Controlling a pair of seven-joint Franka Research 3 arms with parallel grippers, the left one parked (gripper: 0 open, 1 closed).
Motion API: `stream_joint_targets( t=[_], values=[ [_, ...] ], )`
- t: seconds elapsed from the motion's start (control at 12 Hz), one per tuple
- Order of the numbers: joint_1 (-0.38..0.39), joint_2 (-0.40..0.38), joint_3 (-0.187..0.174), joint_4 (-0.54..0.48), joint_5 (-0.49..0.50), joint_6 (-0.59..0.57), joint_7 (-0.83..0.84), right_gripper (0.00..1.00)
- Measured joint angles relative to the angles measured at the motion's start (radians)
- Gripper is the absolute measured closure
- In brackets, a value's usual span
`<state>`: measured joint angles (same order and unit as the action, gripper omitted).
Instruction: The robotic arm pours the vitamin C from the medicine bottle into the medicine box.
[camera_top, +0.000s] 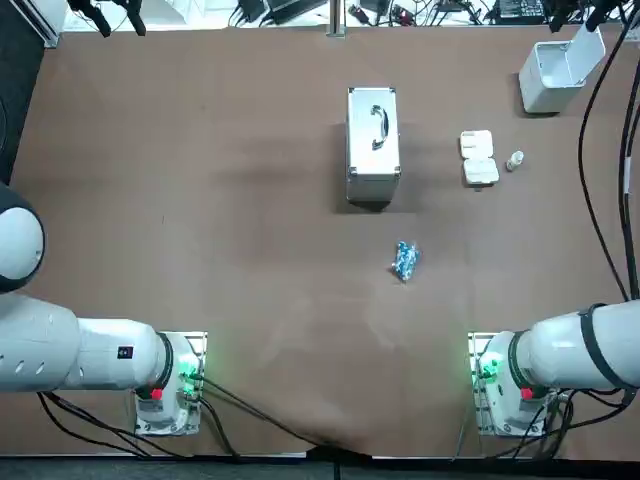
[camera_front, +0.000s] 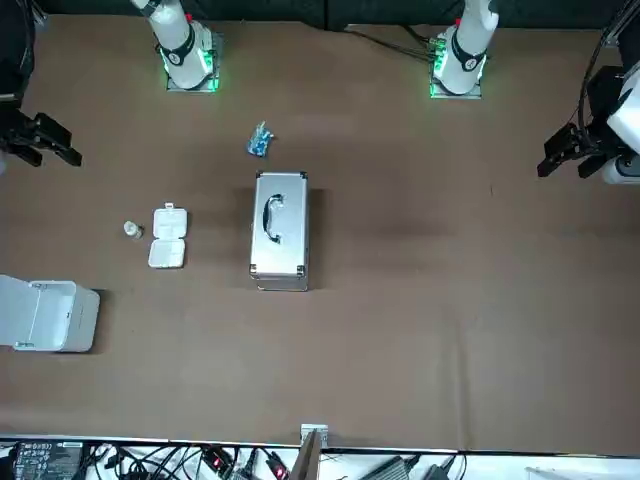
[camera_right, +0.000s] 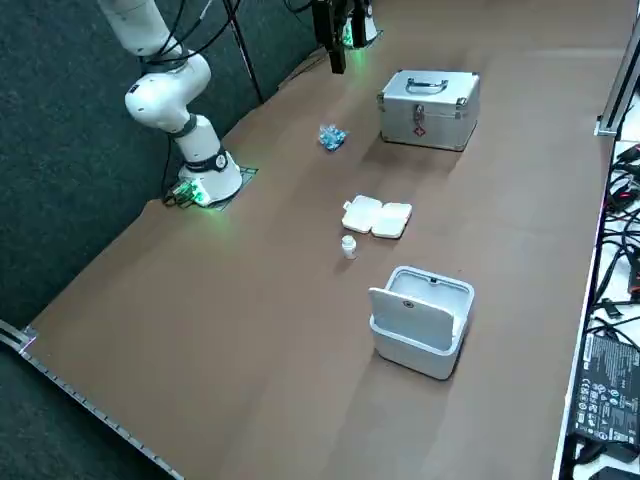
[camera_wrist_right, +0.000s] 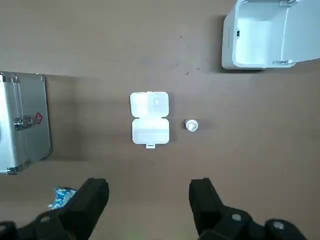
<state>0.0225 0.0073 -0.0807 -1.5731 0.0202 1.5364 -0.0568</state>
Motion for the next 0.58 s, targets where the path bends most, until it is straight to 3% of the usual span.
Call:
stream_joint_targets(
  t=[0.58],
  values=[
    [-0.013,0.0,-0.002,0.001,0.003,0.011,-0.024,0.0]
  ],
)
